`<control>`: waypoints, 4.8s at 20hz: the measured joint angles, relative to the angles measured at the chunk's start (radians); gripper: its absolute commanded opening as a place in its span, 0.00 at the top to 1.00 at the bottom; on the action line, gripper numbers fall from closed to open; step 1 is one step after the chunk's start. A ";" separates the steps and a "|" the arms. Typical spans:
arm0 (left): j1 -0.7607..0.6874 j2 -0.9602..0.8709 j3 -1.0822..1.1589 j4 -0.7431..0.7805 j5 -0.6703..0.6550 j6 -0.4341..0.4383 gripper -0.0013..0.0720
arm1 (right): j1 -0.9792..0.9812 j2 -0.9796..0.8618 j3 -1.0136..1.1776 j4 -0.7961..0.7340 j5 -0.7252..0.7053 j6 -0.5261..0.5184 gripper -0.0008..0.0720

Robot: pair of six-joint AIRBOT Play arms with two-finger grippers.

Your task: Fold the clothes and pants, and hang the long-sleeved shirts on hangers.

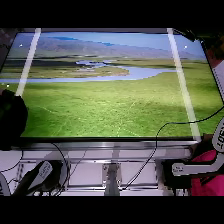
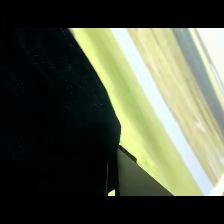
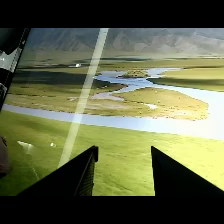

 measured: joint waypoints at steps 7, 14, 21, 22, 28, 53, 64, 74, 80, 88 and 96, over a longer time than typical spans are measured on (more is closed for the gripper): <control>-0.154 0.084 0.215 -0.058 -0.094 0.148 0.93 | 0.000 0.000 -0.008 -0.004 -0.023 0.000 0.96; -0.543 0.026 0.555 -0.187 -0.121 0.231 0.93 | -0.001 0.000 -0.039 -0.050 -0.117 0.019 0.97; -0.941 -0.168 0.685 -0.208 -0.021 0.248 0.93 | -0.001 0.000 -0.043 -0.113 -0.190 0.033 0.96; -0.991 -0.212 0.689 -0.209 0.026 0.248 0.93 | -0.001 0.000 -0.043 -0.123 -0.195 0.033 0.96; -1.238 -0.461 0.698 -0.214 0.516 0.250 0.18 | -0.001 0.000 -0.043 -0.188 -0.206 0.034 0.53; -0.704 -0.428 0.571 -0.005 -0.478 0.219 0.93 | 0.004 0.042 -0.687 0.188 -0.127 -0.167 0.97; -0.679 -0.507 0.320 -0.279 -0.320 0.110 0.30 | 0.115 0.321 -1.246 0.531 -0.449 -0.328 0.35; -0.745 -0.706 0.308 -0.710 -0.090 0.222 0.36 | 0.143 0.341 -1.235 0.550 -0.542 -0.337 0.33; -0.748 -0.755 0.351 -0.743 -0.018 0.232 0.82 | 0.144 0.341 -1.234 0.551 -0.547 -0.337 0.33; -0.753 -0.767 0.392 -0.766 0.002 0.243 0.86 | 0.148 0.344 -1.262 0.518 -0.570 -0.314 0.97; -0.799 -0.765 0.395 -0.764 0.003 0.250 0.86 | 0.327 0.558 -1.689 0.637 -0.832 -0.134 0.97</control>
